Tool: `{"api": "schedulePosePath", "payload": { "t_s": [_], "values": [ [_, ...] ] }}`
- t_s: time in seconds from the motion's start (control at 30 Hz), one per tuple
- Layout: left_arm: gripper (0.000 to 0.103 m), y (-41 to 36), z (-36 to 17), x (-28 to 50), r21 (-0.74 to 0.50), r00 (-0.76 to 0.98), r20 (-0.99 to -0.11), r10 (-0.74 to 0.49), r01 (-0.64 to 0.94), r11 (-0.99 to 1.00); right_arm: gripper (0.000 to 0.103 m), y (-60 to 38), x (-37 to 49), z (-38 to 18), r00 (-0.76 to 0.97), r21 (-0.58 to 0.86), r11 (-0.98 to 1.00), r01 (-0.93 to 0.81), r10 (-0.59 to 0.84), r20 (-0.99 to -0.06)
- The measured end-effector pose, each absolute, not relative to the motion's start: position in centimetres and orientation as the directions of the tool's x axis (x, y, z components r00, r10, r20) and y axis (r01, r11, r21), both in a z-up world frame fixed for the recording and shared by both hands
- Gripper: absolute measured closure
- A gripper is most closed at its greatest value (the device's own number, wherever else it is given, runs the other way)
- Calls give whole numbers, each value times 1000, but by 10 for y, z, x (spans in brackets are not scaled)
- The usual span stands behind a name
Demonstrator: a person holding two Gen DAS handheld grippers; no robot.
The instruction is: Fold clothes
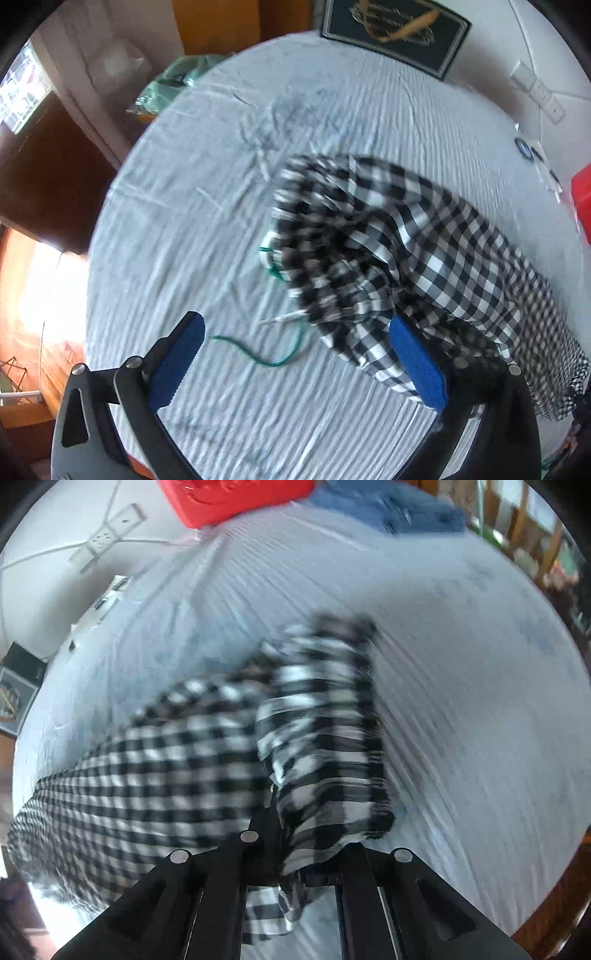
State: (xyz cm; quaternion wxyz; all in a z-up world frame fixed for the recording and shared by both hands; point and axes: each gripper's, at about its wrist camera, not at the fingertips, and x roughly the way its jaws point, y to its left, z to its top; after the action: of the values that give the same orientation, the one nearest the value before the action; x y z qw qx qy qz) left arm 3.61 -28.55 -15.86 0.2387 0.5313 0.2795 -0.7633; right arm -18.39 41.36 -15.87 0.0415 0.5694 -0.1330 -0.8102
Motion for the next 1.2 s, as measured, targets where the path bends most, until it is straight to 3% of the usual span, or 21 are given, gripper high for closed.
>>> {"api": "schedulePosePath", "payload": {
  "t_s": [0.27, 0.43, 0.47, 0.53, 0.6, 0.73, 0.93, 1.17, 1.2],
  "values": [
    [1, -333, -118, 51, -225, -431, -901, -51, 564, -794, 98, 229, -148, -58, -419, 468, -819, 332, -573, -705],
    [1, -344, -106, 49, -245, -475, -880, -10, 471, -847, 95, 57, -104, -81, -265, 501, -698, 511, -683, -680],
    [1, -342, -105, 49, -254, -480, -877, 4, 457, -852, 93, 55, -101, -85, -262, 499, -704, 506, -677, -688],
    [1, -335, -104, 45, -279, -489, -871, 44, 419, -864, 69, 57, -97, -91, -259, 494, -719, 489, -661, -705],
    [1, -321, -103, 40, -293, -495, -866, 76, 378, -878, 57, 59, -92, -98, -256, 489, -734, 472, -645, -720],
    [1, -282, -110, 18, -326, -487, -861, 148, 304, -895, 49, 62, -83, -111, -249, 476, -763, 437, -612, -751],
    [1, -206, -130, -23, -365, -451, -862, 231, 238, -900, 49, 113, -89, -129, -266, 447, -830, 332, -538, -800],
    [2, -158, -172, -65, -272, -348, -923, 161, 299, -915, 49, 183, -103, -152, -253, 451, -860, 239, -503, -826],
    [21, -155, -179, -68, -281, -338, -925, 173, 302, -911, 49, 188, -104, -155, -246, 455, -859, 234, -505, -827]
  ]
}}
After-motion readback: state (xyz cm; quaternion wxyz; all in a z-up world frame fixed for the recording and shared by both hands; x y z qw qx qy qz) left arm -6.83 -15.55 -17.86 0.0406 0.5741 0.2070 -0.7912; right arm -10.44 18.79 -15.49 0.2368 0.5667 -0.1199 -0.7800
